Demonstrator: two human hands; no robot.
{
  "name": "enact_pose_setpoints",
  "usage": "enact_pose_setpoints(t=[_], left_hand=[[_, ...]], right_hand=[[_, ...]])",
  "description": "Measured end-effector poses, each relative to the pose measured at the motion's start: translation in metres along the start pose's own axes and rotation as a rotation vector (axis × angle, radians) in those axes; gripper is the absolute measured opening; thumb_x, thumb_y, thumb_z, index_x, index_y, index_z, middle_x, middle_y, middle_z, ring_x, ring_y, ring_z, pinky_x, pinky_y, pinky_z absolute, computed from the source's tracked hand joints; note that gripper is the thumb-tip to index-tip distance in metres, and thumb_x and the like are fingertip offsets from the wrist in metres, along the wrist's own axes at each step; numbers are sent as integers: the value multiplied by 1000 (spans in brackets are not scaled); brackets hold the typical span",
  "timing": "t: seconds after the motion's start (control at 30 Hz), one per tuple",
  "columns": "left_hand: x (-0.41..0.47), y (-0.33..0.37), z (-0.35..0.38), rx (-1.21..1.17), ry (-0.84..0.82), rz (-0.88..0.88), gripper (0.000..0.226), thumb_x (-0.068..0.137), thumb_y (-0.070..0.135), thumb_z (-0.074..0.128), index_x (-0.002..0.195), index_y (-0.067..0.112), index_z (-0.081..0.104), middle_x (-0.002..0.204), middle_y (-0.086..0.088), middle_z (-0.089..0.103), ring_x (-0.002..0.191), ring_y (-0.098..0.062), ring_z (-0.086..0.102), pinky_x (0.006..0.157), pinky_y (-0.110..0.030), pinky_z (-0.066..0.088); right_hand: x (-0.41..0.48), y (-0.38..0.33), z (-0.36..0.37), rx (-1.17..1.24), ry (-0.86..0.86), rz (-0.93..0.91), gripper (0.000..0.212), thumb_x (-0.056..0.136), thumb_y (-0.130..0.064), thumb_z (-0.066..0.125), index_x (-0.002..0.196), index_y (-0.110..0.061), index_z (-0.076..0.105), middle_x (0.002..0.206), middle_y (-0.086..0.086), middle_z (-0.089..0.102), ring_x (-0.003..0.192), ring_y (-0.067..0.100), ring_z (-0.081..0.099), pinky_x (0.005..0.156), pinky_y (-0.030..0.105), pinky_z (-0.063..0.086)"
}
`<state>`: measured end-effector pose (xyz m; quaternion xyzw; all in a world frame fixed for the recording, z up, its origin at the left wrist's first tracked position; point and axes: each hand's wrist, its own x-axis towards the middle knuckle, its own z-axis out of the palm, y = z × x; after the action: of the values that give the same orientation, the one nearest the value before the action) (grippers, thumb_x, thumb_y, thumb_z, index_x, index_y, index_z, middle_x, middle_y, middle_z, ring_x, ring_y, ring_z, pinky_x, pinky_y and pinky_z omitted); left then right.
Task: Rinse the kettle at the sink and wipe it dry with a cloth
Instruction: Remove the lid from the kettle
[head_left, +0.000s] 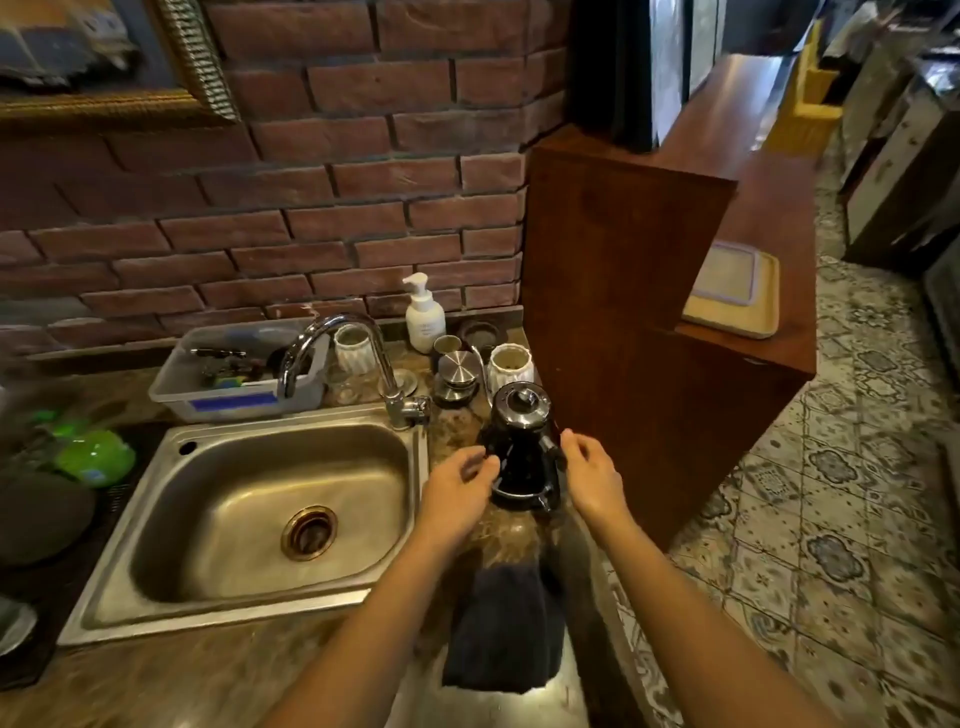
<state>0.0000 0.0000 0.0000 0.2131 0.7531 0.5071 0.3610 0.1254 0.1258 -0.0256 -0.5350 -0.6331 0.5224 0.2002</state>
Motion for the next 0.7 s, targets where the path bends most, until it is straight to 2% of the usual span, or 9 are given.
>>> enact_pose_setpoints(t=[0.07, 0.13, 0.2, 0.3, 0.37, 0.43, 0.53, 0.7], left_hand=[[13, 1, 8, -24, 13, -13, 37, 97, 26, 63, 133, 16, 62, 126, -6, 69, 110, -19, 68, 97, -37, 57], [24, -1, 13, -80, 7, -35, 35, 99, 20, 62, 132, 12, 61, 125, -8, 69, 101, -17, 68, 78, -20, 59], [35, -2, 20, -103, -7, -68, 39, 99, 19, 61, 137, 10, 57, 129, -8, 67, 101, -18, 68, 65, -13, 56], [44, -5, 29, -111, -15, -101, 46, 100, 22, 60, 145, 16, 51, 139, -2, 61, 109, -23, 69, 71, -18, 53], [46, -6, 34, -118, -28, -103, 48, 100, 20, 60, 147, 18, 49, 139, 3, 59, 112, -23, 68, 74, -20, 53], [47, -5, 38, -102, -35, -88, 48, 100, 19, 59, 147, 21, 49, 138, 7, 59, 113, -20, 68, 75, -18, 53], [49, -6, 39, -111, -29, -72, 50, 99, 19, 60, 148, 21, 48, 143, 5, 58, 109, -18, 70, 69, -16, 53], [47, -2, 39, -118, -23, -46, 52, 100, 14, 59, 149, 15, 46, 144, 0, 58, 90, -14, 69, 54, -12, 51]], right_hand=[[12, 3, 6, -13, -4, 34, 54, 104, -59, 40, 136, -21, 60, 130, 3, 66, 125, 23, 56, 108, 43, 44], [19, 8, 14, 16, -51, 62, 51, 104, -59, 39, 126, -21, 65, 112, -5, 68, 114, 19, 59, 99, 39, 44], [28, 9, 19, 76, -95, 108, 48, 105, -58, 39, 106, -22, 70, 100, -6, 72, 105, 18, 63, 92, 39, 43], [39, 15, 24, 148, -119, 135, 53, 104, -56, 45, 83, -16, 73, 83, -1, 76, 90, 19, 69, 82, 35, 47], [42, 17, 26, 176, -126, 134, 56, 103, -56, 47, 75, -14, 71, 68, -2, 71, 75, 18, 65, 74, 33, 46], [48, 20, 28, 179, -130, 116, 56, 102, -58, 48, 68, -17, 65, 58, -3, 61, 65, 18, 58, 73, 37, 45], [51, 25, 33, 147, -107, 82, 56, 101, -59, 48, 62, -20, 58, 55, -5, 55, 60, 18, 52, 69, 39, 41], [39, 22, 40, 130, -56, 58, 62, 101, -60, 46, 50, -28, 60, 49, -10, 56, 59, 16, 53, 67, 38, 42]])
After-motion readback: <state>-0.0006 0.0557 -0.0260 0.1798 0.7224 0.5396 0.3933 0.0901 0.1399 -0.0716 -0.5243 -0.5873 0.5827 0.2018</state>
